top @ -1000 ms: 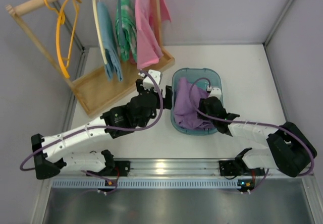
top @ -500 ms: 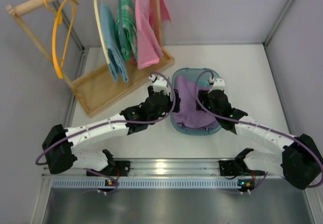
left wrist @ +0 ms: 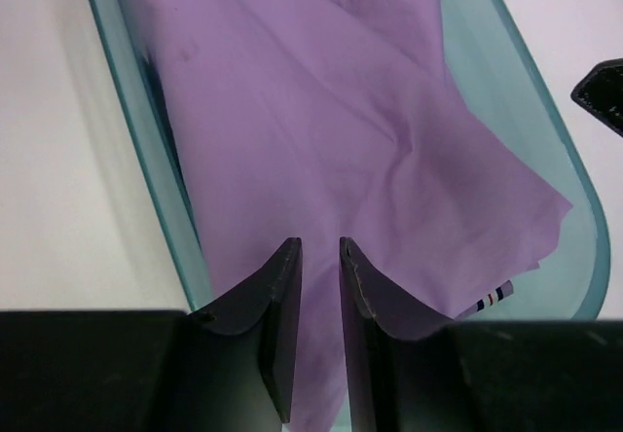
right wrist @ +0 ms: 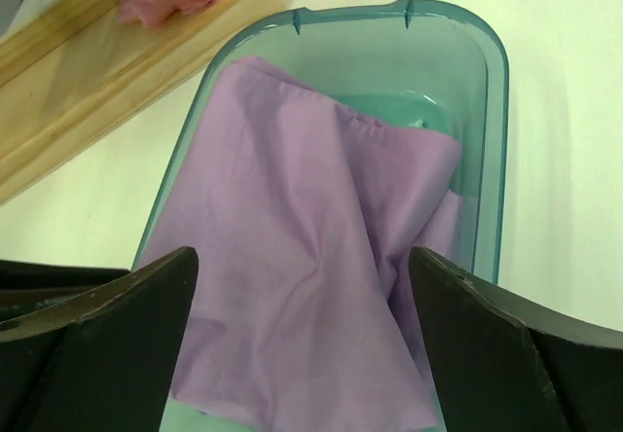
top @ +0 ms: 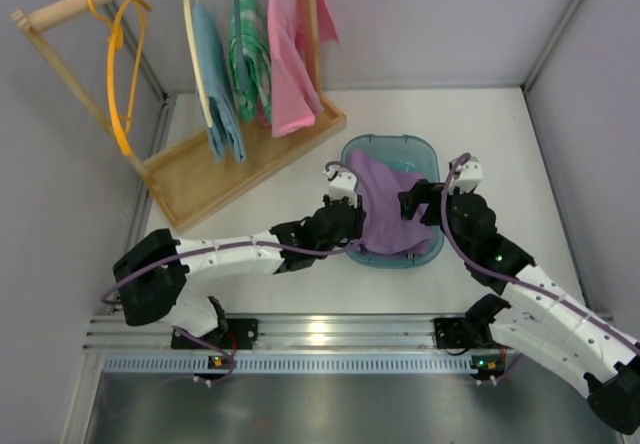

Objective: Remove the trousers from the hanger

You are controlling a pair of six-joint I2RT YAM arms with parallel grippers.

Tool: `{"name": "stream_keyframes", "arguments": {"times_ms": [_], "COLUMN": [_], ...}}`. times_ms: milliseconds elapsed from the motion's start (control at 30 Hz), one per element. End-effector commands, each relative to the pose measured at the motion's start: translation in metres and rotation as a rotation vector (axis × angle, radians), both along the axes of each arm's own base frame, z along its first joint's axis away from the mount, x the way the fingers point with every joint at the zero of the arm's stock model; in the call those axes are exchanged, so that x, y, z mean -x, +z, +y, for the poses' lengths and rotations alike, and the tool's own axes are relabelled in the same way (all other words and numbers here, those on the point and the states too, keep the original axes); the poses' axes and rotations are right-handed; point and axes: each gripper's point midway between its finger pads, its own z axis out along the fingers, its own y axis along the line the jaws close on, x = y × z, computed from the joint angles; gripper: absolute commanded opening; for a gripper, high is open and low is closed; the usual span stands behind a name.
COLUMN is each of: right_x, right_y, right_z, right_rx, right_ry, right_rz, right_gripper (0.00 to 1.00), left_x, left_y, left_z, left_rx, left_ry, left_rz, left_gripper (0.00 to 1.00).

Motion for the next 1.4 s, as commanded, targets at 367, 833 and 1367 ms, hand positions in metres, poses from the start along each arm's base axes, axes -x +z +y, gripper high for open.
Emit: {"name": "stream_keyframes", "arguments": {"times_ms": [367, 833, 1367], "right_x": [-0.004, -0.005, 0.003], "right_y": [-0.026, 0.029, 0.036], "right_z": [-0.012, -0.001, 0.015], "right_rx": [0.045, 0.009, -0.038], "right_ry": [-0.077, 0.0, 0.104], "right_rz": [0.079, -0.028, -0.08], "right_gripper": [0.99, 1.0, 1.0], "left_x": [-0.011, 0.005, 0.043], "left_y": [-0.015, 0.116, 0.124], "left_z": [-0.031, 0.049, 0.156], "left_rx": [-0.031, 0.109, 0.123], "left_ry": [-0.038, 0.041, 0.163], "left_rz": [-0.033, -0.218, -0.195], "left_gripper": [0.32, 0.81, 0.86]}}
